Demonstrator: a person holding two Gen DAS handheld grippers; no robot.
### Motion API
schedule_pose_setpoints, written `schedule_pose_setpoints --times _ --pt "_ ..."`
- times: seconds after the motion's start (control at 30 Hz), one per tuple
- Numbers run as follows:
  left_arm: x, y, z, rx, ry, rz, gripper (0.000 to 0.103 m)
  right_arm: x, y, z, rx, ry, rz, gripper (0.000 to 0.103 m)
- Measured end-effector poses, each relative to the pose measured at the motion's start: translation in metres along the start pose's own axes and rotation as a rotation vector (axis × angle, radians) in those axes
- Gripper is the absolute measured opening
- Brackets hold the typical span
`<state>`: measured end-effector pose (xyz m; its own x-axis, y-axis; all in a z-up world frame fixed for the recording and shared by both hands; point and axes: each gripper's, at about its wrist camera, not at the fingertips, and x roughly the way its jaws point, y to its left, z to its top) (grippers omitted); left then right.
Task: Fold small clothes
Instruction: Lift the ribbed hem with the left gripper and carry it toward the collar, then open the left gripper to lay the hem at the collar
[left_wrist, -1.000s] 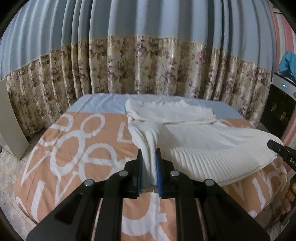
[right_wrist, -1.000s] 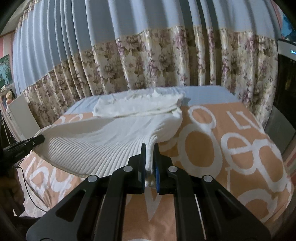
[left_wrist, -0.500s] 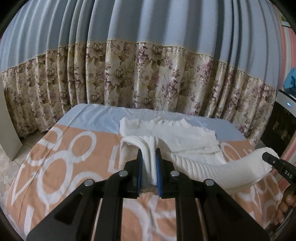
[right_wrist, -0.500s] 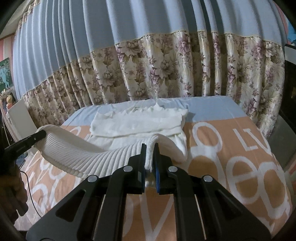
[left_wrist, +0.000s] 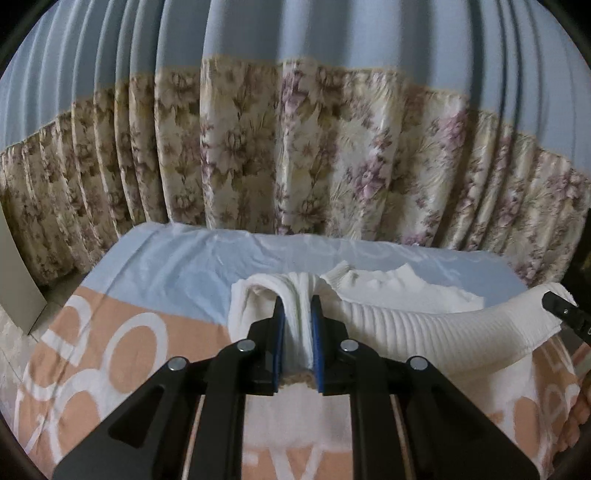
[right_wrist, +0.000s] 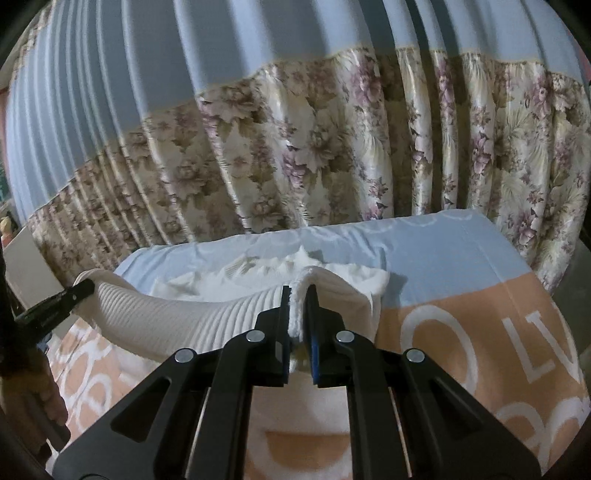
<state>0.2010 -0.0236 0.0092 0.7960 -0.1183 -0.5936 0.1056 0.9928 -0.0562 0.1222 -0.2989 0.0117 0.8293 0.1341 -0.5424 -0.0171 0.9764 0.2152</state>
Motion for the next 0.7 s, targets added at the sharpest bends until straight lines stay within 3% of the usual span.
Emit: schedule_pose_setpoints --times 0.33,0.7 --pt "0.100 -0.010 0.005 -0.011 0.115 0.074 0.014 0.114 -0.038 0.016 0.124 0.129 0.009 0.008" --pt "0.153 -0.021 0.007 0.034 0.142 0.111 0.017 0.169 -0.042 0.019 0.072 0.169 -0.046 0.009"
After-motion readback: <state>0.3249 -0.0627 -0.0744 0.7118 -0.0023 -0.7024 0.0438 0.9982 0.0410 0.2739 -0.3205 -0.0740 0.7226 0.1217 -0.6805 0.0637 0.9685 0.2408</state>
